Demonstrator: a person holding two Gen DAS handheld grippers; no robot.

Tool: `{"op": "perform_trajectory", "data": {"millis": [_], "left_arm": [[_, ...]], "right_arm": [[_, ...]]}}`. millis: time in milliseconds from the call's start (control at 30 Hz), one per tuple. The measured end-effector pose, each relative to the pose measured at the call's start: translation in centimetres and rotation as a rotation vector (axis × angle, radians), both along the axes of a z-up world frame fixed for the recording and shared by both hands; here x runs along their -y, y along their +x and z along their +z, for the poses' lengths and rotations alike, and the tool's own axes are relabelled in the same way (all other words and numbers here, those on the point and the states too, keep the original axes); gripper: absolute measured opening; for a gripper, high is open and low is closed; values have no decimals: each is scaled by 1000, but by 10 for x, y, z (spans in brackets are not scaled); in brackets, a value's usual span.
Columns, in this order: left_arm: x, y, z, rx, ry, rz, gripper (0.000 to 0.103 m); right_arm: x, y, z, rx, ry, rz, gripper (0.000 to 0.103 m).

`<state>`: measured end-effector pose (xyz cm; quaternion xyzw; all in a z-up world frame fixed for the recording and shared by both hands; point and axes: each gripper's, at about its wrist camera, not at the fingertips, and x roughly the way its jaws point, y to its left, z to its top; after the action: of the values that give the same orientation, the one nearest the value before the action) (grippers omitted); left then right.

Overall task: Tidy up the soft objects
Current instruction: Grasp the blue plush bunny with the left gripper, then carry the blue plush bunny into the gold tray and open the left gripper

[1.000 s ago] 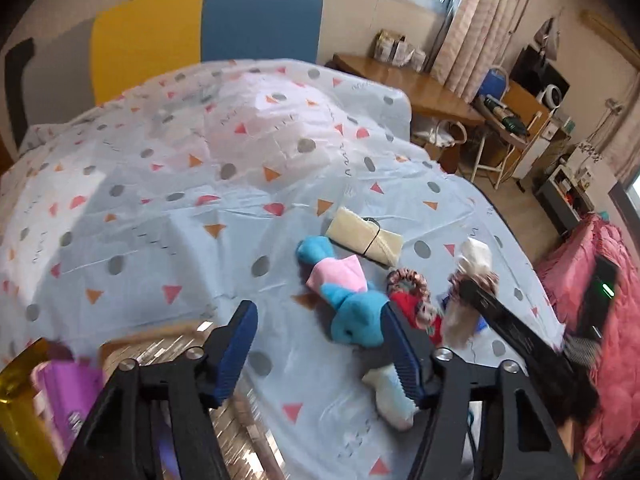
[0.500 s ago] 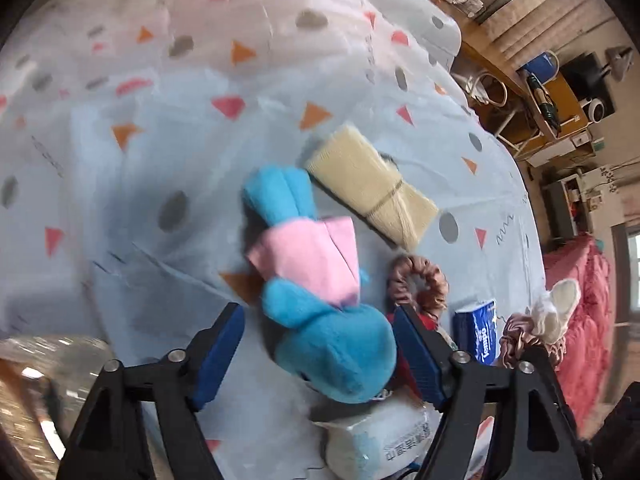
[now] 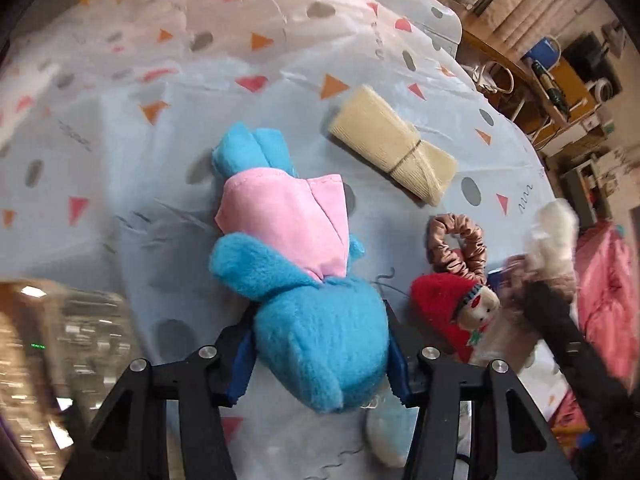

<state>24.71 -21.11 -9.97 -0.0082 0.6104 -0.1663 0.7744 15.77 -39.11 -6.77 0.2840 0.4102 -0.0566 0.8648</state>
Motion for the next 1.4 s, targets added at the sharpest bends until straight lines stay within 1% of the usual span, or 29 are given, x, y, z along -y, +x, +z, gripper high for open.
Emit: {"op": "perform_trajectory", "data": {"millis": [33, 100, 200, 267, 367, 500, 600, 667, 733, 800, 900, 967, 1033, 1100, 1167, 1267, 1333, 1400], "left_arm": [[-5, 2, 7, 12, 12, 6, 55], [-13, 12, 26, 38, 0, 20, 55], [-37, 24, 62, 115, -4, 61, 56], [-60, 31, 85, 166, 4, 96, 56], [-103, 40, 111, 213, 6, 176, 56], [-171, 39, 141, 294, 15, 286, 56], [-219, 31, 157, 349, 12, 357, 56], [-256, 18, 168, 394, 22, 407, 56], [-291, -1, 174, 433, 19, 447, 56], [-324, -21, 174, 460, 36, 481, 56], [-365, -51, 162, 461, 30, 526, 57], [-395, -77, 148, 452, 34, 558, 57], [-411, -100, 132, 447, 43, 578, 57], [-430, -125, 111, 426, 55, 612, 57], [-441, -147, 91, 405, 68, 636, 57], [-445, -173, 61, 388, 115, 659, 58], [-444, -182, 46, 381, 154, 659, 58], [-441, -185, 33, 369, 166, 657, 58]], "right_arm": [[-4, 3, -2, -13, -9, 19, 34], [-11, 6, -6, -29, -25, 53, 34], [-25, 11, -9, -35, -43, 129, 34], [-37, 12, -9, -34, -85, 175, 34], [-55, 14, -8, -18, -127, 254, 34], [-77, 15, -8, -9, -186, 350, 34], [-92, 17, -17, -53, -240, 401, 34], [-101, 19, -26, -95, -287, 425, 34], [-107, 20, -34, -125, -307, 448, 34], [-111, 21, -42, -153, -329, 466, 34], [-113, 24, -53, -195, -334, 477, 34], [-115, 24, -58, -218, -335, 488, 34], [-116, 24, -61, -224, -343, 485, 34], [-114, 24, -63, -231, -334, 482, 34], [-114, 24, -66, -241, -327, 477, 34], [-117, 24, -69, -254, -348, 484, 34], [-120, 23, -70, -254, -370, 483, 34], [-122, 22, -70, -254, -383, 480, 34]]}}
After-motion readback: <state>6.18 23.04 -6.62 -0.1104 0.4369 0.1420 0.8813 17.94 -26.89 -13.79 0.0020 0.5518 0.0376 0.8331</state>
